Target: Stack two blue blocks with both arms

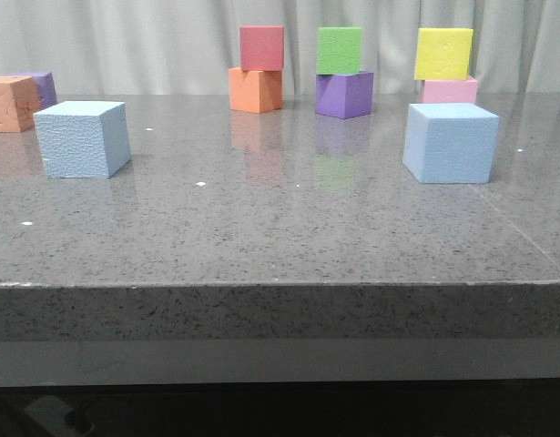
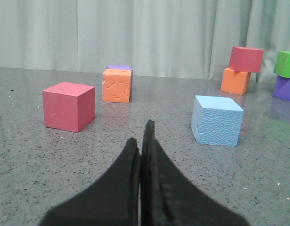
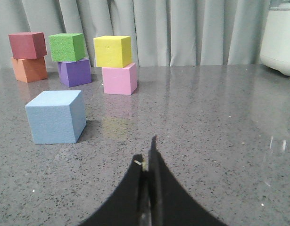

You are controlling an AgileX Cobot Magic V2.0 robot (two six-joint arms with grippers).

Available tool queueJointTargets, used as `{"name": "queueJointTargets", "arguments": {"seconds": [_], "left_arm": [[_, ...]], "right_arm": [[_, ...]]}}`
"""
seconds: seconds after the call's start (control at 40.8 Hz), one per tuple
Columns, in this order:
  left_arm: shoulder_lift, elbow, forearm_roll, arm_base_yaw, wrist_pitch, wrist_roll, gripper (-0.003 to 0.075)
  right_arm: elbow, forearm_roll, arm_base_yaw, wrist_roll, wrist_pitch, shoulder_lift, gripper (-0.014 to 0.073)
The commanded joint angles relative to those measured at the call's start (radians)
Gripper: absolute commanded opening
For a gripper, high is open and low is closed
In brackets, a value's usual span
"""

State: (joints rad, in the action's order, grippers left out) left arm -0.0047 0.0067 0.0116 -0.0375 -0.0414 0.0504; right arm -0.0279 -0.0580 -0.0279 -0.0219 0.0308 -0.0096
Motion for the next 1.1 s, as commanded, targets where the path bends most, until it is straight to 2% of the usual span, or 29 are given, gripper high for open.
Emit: {"name": "queueJointTargets", "arguments": {"seconds": [0.0,0.564,0.859,0.982,1.08], "left_arm": [[-0.018,0.003,0.010,0.001,0.082,0.001,-0.0020],[-0.018,0.003,0.010,0.001,0.082,0.001,-0.0020],[-0.018,-0.009,0.011,0.001,0.111,0.001,-0.0020],[-0.018,-0.070,0.037,0.001,0.066,0.001,-0.0020],[-0.014,-0.174,0.037,0.001,-0.021,0.001,-0.0020]], "right_arm": [[0.007,0.000,-0.002,0.004,-0.079,-0.018,-0.0067],[0.007,0.000,-0.002,0.004,-0.079,-0.018,-0.0067],[0.020,0.000,-0.002,0.004,-0.214,-0.018,-0.0067],[0.116,0.000,-0.002,0.004,-0.127,-0.017,-0.0067],[0.247,0.001,-0.002,0.004,0.055,0.010,-0.0067]]}}
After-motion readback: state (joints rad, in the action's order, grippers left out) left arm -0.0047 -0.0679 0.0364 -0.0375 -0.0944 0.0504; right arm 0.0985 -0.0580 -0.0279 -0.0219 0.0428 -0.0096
